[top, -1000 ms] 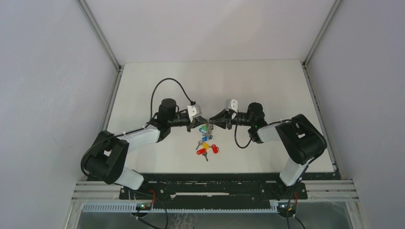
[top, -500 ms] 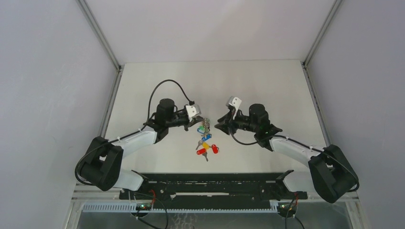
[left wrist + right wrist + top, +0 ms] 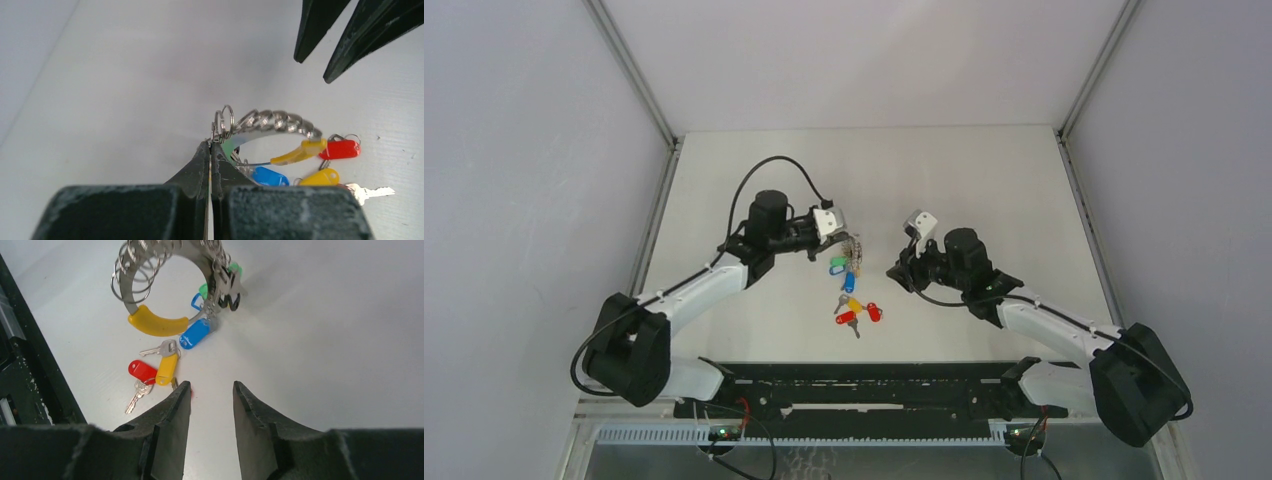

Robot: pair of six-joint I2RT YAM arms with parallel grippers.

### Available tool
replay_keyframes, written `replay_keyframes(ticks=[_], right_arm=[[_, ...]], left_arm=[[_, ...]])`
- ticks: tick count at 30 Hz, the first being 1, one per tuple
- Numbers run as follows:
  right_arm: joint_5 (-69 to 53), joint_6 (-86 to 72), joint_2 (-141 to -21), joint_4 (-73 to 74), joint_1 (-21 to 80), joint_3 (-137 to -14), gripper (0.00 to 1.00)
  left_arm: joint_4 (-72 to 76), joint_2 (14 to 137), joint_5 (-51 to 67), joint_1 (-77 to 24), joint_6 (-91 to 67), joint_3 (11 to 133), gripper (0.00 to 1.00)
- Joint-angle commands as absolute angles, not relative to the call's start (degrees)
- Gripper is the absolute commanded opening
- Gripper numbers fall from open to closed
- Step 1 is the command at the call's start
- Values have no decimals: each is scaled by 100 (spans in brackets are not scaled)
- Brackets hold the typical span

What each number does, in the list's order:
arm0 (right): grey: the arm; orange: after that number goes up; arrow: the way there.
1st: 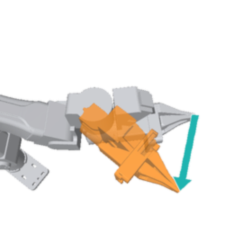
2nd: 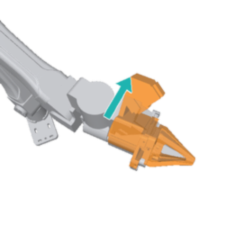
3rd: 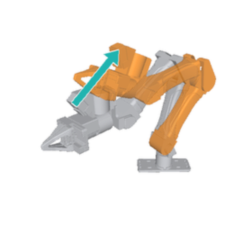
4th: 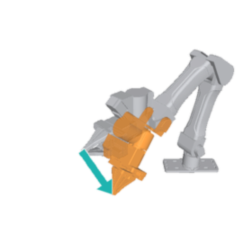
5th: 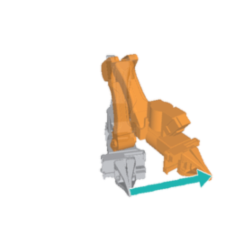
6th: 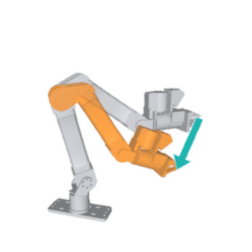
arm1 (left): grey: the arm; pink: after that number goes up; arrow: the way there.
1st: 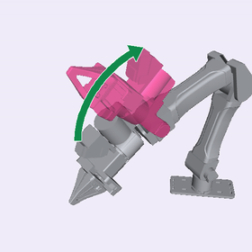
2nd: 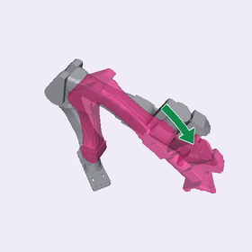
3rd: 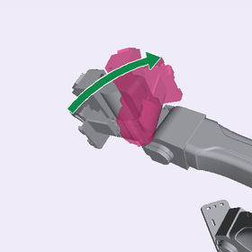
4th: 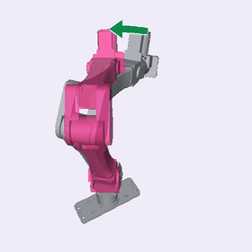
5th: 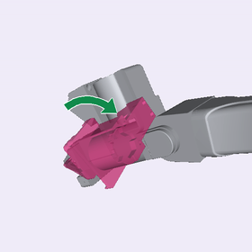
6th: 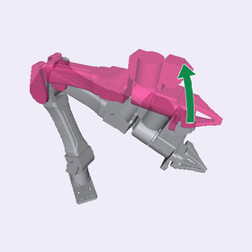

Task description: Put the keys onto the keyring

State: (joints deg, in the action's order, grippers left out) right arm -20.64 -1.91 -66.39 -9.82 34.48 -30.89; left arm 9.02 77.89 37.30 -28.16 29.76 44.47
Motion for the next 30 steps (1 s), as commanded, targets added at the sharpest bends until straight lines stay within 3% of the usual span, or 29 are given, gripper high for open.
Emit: replay_keyframes(ticks=[1,5,14,30], right_arm=[[-1787,-536,-6465,-1217,3379,-3120,37],[-1925,-686,-6529,-1649,3048,-3120,37],[-2317,-931,-7291,-2706,2691,-3262,36],[-2670,-626,-8023,-2768,2924,-3712,33]], left_arm=[[486,7810,4340,-2629,3502,5188,0],[333,8138,4868,-2679,3623,5251,0],[-25,9114,4427,-3127,3697,5507,0],[719,8875,4239,-3287,3275,5155,0]])
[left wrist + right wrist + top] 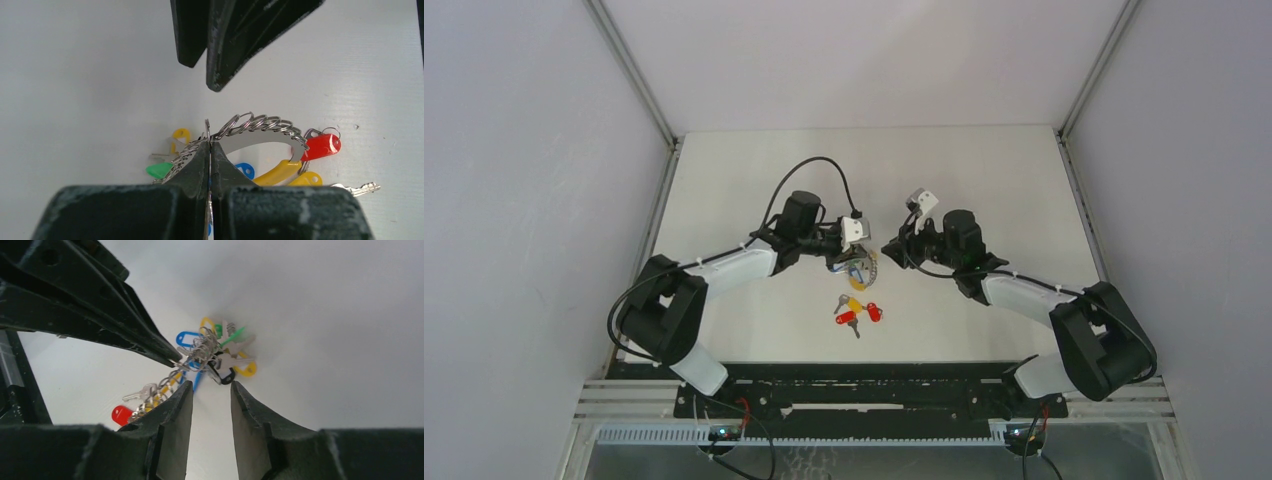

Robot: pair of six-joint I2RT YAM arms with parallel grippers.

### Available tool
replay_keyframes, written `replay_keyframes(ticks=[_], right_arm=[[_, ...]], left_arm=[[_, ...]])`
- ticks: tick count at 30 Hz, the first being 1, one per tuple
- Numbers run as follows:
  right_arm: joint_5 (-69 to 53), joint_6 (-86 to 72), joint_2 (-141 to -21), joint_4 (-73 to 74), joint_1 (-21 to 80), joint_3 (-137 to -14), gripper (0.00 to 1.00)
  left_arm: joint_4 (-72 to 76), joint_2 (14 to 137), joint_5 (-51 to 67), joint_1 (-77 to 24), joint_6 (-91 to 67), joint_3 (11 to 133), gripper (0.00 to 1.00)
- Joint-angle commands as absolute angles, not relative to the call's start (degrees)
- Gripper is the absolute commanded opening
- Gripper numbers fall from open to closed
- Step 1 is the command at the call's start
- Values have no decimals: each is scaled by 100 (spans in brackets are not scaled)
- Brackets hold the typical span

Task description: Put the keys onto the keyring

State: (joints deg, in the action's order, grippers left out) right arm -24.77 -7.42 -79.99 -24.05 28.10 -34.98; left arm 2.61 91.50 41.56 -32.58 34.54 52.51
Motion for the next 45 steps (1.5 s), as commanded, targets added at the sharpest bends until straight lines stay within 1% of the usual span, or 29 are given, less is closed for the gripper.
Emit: replay_keyframes(ticks=[1,4,11,18,23,26,28,30,34,36,40,45], right_arm=[[-2669,-657,-8040,-2757,2936,-3716,33],[-2562,-719,-7915,-2485,2996,-3708,33],[-1706,-755,-7337,-969,3532,-3460,33],[-788,-2569,-6747,101,3916,-3072,34],[-494,-4145,-6559,-31,4353,-2780,34],[-507,-4503,-6694,-20,4438,-2764,35],[-713,-4318,-6779,-56,4443,-2760,34],[-921,-3788,-6794,-48,4490,-2780,34],[-1156,-2051,-6627,251,4605,-2806,36],[-1223,-1469,-6532,378,4616,-2816,37],[-1580,-806,-6609,367,4601,-2840,37],[-1407,-399,-7020,292,4619,-3157,38]], left_arm=[[734,8843,4238,-3287,3265,5133,0],[747,8775,4182,-3287,3277,5058,0],[981,8774,4057,-3284,3175,4895,0],[1136,8747,3814,-3278,3053,4818,0],[1178,8708,3798,-3277,3037,4779,0],[1213,8701,3801,-3278,3009,4755,0],[1227,8695,3802,-3278,3006,4745,0],[1225,8696,3802,-3278,3006,4730,0],[1217,8697,3798,-3274,3019,4737,0],[1188,8699,3779,-3274,3032,4743,0],[1157,8690,3732,-3262,3062,4746,0],[1157,8729,3707,-3222,3042,4748,0]])
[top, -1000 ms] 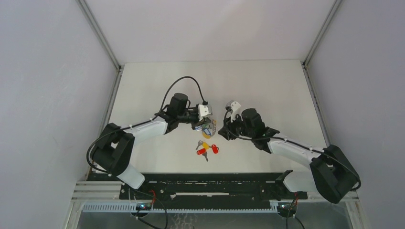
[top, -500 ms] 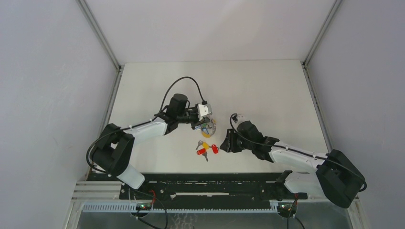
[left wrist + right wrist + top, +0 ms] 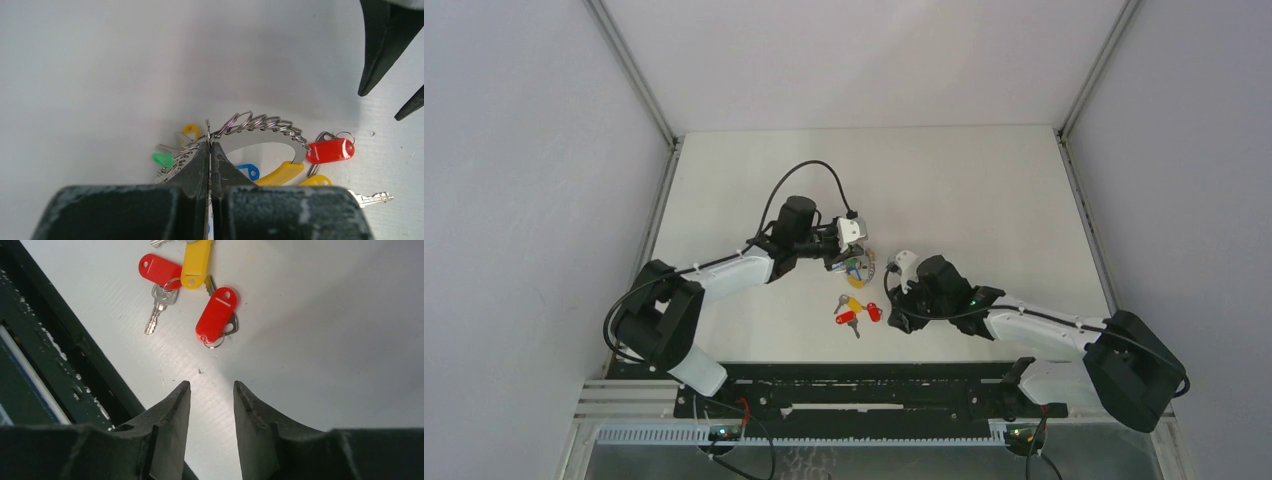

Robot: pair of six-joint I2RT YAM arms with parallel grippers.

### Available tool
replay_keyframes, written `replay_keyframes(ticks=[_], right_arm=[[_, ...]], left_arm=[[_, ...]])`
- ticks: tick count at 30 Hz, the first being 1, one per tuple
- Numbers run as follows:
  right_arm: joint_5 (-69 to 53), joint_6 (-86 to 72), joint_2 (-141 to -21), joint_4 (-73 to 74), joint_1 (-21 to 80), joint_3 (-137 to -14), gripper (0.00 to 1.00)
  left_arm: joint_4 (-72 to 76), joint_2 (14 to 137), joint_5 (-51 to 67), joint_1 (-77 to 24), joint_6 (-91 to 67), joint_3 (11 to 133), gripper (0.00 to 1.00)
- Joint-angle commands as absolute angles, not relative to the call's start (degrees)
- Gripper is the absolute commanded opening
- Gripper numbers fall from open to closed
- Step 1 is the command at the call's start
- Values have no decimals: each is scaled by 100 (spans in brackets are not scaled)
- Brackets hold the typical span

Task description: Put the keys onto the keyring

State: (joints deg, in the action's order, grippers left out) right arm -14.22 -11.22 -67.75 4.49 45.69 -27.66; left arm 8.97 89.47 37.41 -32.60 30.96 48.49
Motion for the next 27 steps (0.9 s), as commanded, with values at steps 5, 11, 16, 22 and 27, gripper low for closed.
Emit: replay_keyframes(ticks=[5,11,16,22,27], right_arm=[[-826,-284,-7581,99,4766,-3568,40],[-401,-303,-8198,-170,5140,-3903,47],[-199,-306,-8565,-174,5353,-4107,46],[-1104,910,-8470,-48,5369,-4063,43],[-2097,2208,-8292,226,5318,-4065,42]], left_arm=[[1169,8729,3692,-3184,3017,4733,0],[1191,8746,3710,-3173,2990,4729,0],[1188,8733,3701,-3160,2989,4720,0],[1194,8719,3711,-3138,2988,4706,0],[1194,8702,3742,-3104,2981,4688,0]])
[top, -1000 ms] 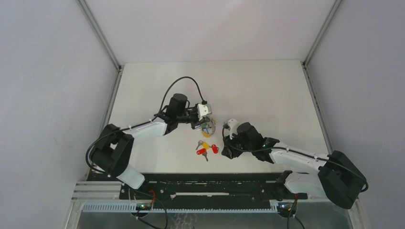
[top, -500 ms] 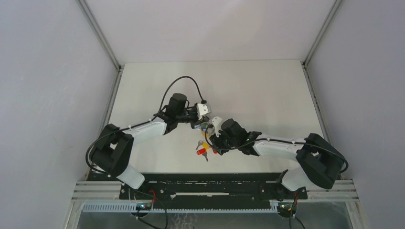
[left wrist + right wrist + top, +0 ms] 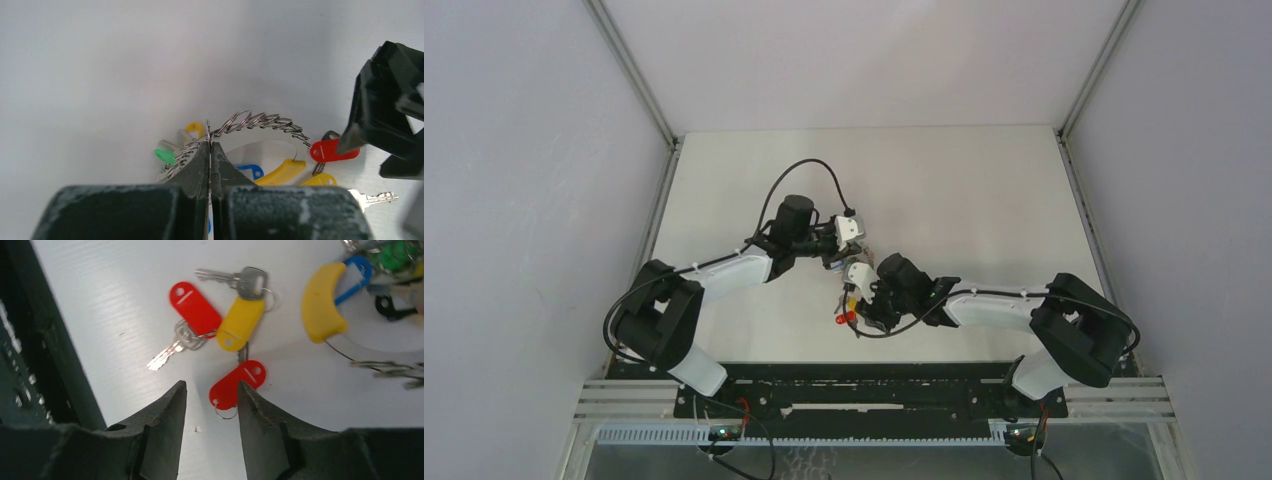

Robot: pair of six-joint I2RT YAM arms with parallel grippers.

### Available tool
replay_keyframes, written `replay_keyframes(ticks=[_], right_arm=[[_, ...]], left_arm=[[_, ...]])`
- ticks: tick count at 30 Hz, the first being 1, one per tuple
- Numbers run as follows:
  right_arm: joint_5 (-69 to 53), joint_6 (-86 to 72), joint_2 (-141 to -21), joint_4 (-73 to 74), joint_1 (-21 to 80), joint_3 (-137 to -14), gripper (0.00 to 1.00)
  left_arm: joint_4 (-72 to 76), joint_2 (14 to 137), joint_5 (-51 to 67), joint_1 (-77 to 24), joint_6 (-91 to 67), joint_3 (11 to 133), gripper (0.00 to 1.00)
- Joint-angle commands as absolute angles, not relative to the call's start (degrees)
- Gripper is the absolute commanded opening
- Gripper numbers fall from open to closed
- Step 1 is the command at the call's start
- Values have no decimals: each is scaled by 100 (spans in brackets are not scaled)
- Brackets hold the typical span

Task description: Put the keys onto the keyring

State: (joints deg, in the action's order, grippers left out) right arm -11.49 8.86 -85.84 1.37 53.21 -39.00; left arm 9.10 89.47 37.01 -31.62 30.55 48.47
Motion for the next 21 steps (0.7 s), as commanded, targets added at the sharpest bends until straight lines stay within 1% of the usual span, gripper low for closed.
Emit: replay_keyframes(ticks=[1,8,12,17,21], right_arm=[[-2365,2479,-8262,272,5304,-4063,41],[-3445,4024,-7961,449,4866,-4072,38],[-3914,4785,-8106,575,4639,-4255,38],[-3818,5490,-8678,1215,4632,-4825,36],[-3669,5751,-9003,1311,4723,-5040,36]], left_arm=[[1190,8708,3756,-3095,2978,4693,0],[1188,8710,3813,-3091,2952,4702,0],[1189,8700,3832,-3088,2951,4711,0],[1180,8696,3862,-3081,2953,4711,0],[1183,8685,3878,-3077,2953,4714,0]])
